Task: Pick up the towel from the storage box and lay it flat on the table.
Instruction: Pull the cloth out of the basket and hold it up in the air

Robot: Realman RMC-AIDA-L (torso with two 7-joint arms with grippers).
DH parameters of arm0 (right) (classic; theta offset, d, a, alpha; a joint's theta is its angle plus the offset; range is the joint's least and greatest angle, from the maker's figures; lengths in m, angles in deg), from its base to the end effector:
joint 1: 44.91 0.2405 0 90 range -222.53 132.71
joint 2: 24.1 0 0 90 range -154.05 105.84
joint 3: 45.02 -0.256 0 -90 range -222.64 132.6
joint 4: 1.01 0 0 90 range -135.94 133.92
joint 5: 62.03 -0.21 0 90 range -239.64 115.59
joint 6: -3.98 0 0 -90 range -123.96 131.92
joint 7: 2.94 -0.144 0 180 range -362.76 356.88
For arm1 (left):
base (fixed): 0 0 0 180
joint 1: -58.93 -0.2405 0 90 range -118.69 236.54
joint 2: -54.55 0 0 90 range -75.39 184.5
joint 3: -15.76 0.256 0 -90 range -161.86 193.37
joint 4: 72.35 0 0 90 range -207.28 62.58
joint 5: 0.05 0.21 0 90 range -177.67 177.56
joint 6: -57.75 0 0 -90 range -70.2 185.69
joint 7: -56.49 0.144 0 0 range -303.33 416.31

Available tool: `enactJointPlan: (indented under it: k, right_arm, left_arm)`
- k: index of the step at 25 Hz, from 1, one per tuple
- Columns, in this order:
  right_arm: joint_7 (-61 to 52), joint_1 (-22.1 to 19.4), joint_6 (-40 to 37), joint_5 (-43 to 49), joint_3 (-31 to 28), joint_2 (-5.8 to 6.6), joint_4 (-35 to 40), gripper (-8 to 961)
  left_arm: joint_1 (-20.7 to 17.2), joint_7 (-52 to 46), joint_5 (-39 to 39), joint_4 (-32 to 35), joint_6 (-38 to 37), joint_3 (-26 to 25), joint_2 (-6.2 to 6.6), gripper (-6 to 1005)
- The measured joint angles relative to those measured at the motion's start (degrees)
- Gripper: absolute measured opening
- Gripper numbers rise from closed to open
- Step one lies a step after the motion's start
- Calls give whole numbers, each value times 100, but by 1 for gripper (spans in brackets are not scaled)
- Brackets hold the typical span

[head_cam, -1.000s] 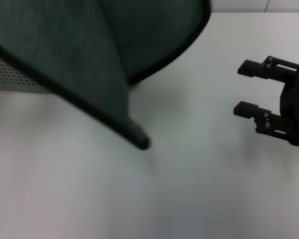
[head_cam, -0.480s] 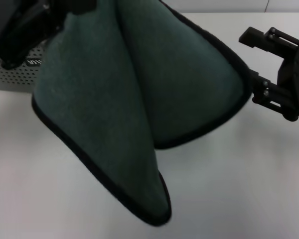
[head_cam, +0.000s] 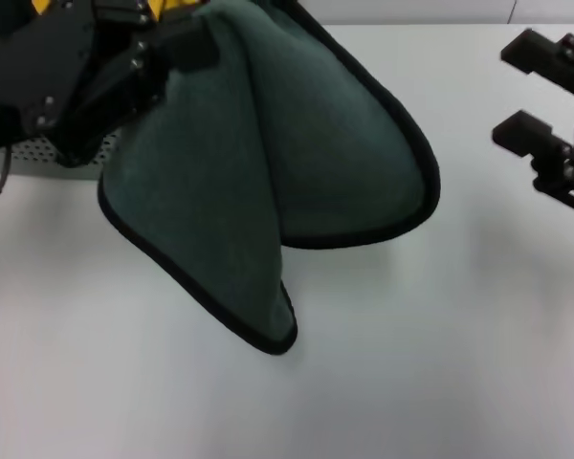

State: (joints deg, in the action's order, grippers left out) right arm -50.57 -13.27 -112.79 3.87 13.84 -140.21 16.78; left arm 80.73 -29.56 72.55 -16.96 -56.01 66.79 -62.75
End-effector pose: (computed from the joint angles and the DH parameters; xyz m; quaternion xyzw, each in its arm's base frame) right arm 0.1955 0.2866 0.0277 -0.8022 -0.0458 0.5852 0.1088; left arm -0.1816 0.2813 0.0939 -0.8640 -0.0189 -0.5011 0.0460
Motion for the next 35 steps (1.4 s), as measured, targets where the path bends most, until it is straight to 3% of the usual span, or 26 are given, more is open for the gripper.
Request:
enactJointPlan:
  k: [10,35]
  right_arm:
    - [-2,304,438,2,69,-8,-438,599]
    - [-451,291,695,24,811,-8,-531,600]
  left_arm:
    - [16,795,-74,-7,-29,11,-170,18]
    - [231,1667,-160,-245,71,-58,-232,21]
